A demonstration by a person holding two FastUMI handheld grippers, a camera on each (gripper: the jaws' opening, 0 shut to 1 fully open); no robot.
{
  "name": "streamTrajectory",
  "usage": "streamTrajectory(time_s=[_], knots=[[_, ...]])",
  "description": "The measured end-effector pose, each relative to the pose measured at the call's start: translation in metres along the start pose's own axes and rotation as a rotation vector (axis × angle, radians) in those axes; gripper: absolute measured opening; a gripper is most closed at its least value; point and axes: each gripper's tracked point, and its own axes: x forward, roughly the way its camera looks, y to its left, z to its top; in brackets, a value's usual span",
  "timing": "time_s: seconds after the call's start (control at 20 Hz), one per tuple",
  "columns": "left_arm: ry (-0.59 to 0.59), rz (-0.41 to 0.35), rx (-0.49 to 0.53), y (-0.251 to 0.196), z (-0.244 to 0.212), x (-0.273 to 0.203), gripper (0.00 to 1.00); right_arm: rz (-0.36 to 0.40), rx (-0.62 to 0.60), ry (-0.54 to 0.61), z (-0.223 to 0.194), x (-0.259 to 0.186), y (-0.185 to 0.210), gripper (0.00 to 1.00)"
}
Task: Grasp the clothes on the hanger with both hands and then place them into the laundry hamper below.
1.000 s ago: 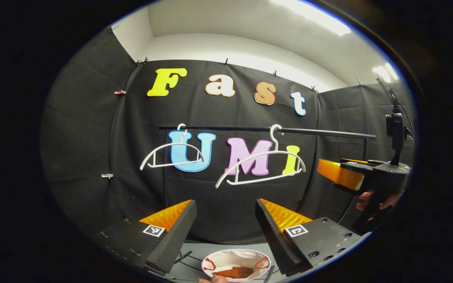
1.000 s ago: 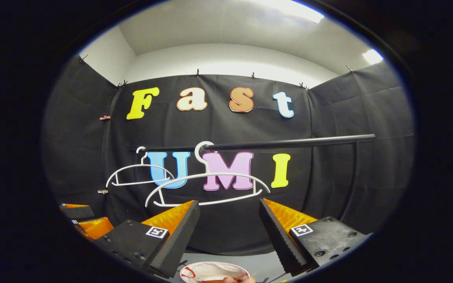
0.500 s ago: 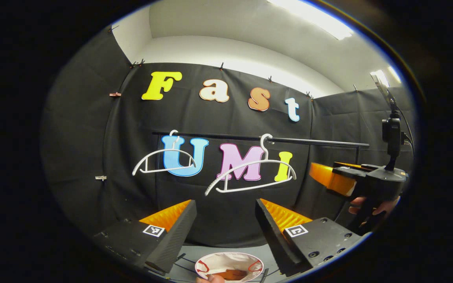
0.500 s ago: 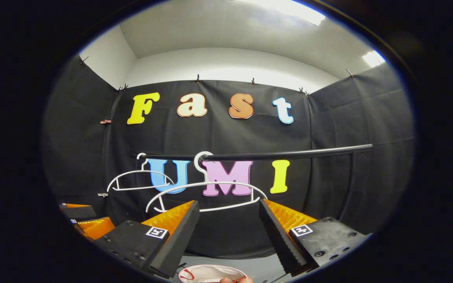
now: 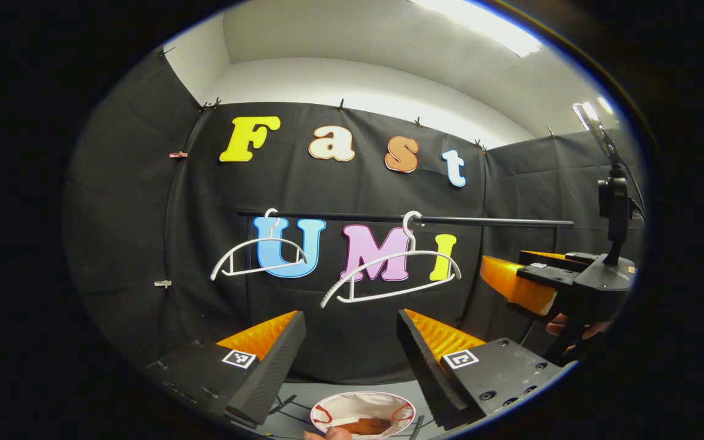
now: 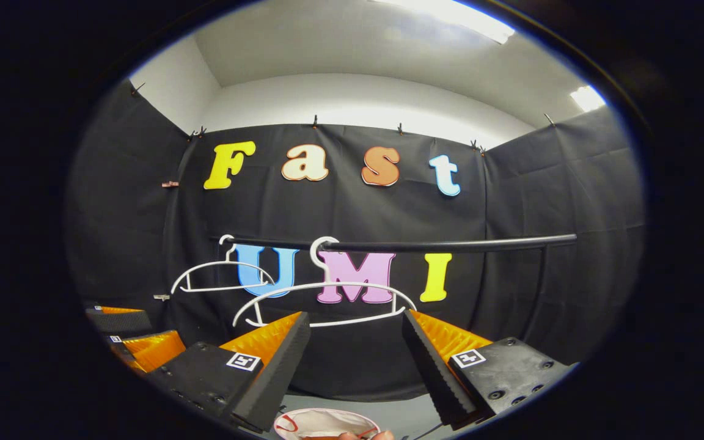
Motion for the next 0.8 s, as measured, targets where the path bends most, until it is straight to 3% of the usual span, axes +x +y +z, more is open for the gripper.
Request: streamTrajectory(time_s=[0.2, 0.25, 0.45, 0.8], knots=[[0.008, -0.001, 0.002, -0.004, -0.001, 0.002, 0.95, -0.030, 0.018, 0.028, -0.016, -0.003, -0.013, 0.97], [0.009, -0.007, 0.006, -0.005, -0.003, 0.000, 0.95, -0.044, 0.027, 0.027, -0.018, -0.004, -0.018, 0.93], [0.008, 0.027, 0.010, 0.000, -0.005, -0.004, 0.95, -0.073, 0.033, 0.022, -0.019, -0.003, -0.028, 0.96], [-0.004, 0.046, 0.029, 0.003, 0.002, -0.010, 0.95, -0.064, 0.009, -0.004, -0.008, 0.002, -0.024, 0.97]])
